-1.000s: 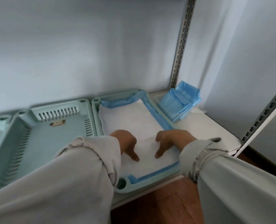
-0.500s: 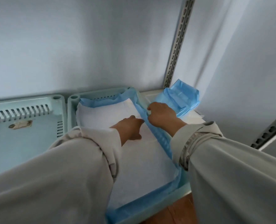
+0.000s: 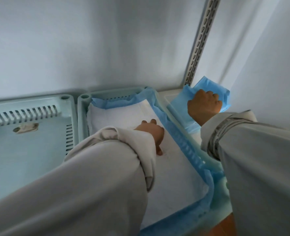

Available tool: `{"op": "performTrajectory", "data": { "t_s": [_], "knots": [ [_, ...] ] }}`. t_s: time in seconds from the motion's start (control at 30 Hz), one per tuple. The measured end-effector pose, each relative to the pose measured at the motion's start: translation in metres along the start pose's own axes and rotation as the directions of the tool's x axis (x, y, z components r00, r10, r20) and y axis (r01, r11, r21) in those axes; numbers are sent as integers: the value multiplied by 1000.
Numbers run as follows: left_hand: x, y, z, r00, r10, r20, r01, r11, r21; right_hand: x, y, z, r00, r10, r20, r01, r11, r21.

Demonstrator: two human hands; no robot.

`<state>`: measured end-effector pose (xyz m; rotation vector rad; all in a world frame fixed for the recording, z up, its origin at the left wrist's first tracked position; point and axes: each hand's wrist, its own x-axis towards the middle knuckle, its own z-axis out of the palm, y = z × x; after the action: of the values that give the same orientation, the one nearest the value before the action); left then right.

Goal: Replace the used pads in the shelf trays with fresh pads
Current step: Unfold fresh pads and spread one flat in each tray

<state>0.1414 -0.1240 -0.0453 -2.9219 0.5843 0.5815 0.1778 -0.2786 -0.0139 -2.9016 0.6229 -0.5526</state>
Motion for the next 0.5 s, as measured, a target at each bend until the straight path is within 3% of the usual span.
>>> {"op": "performTrajectory", "data": {
  "t_s": [0.13,0.33,0.5],
  "knots": [
    [0,-2,2,1000,-2,12,2,1000,-8,-7,-3,1,998,-66,15,67,997,-31],
    [-2,-2,0,1000,0,5,0,1000,9,-20,2,10,985,-172,16,170,983,73],
    [-2,0,0,1000,-8,8,8,1000,15,-29,-4,19,975,-171,144,168,985,35]
  ]
}}
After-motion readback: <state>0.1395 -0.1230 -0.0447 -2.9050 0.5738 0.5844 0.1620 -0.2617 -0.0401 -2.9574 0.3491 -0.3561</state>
